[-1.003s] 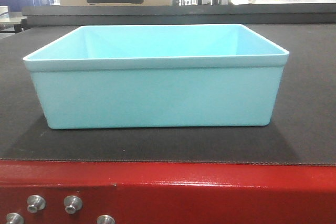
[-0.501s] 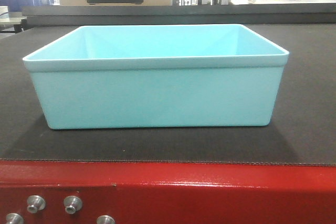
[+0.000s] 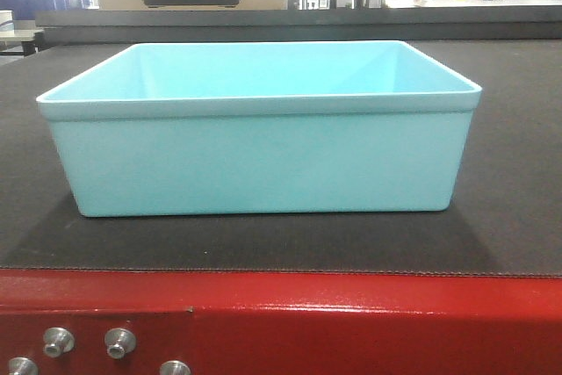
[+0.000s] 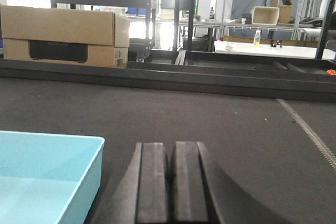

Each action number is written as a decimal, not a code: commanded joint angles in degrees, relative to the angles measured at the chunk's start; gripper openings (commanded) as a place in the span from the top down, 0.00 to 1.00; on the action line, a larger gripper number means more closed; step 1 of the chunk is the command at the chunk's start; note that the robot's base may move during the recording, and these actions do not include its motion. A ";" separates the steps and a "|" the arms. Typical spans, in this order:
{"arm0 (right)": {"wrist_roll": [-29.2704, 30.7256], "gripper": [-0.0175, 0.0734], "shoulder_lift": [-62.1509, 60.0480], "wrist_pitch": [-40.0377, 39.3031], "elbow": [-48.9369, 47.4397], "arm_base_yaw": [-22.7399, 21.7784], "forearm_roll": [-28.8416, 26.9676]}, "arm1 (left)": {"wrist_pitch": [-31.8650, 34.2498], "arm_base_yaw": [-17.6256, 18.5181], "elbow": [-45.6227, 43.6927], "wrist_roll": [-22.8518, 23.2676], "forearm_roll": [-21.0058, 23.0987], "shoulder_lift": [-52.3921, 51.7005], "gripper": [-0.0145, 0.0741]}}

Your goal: Fetch blue bin and place on conveyor start

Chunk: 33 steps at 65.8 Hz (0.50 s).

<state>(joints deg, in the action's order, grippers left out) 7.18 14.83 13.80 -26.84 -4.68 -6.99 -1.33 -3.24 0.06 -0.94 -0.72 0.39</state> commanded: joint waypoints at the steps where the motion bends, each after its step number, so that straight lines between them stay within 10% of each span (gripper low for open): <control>1: 0.41 0.99 -0.90 -1.98 0.54 -2.34 -0.37 | 0.72 -0.19 -0.06 -0.19 0.35 -0.39 0.96; 33: 0.41 0.99 -14.83 -5.40 23.86 -9.71 -0.48 | 0.72 -0.19 -0.06 -0.19 0.35 -0.39 0.96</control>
<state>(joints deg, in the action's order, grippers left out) 7.18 0.54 12.03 -5.91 -14.19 -7.17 -1.33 -3.24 0.06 -0.94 -0.72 0.33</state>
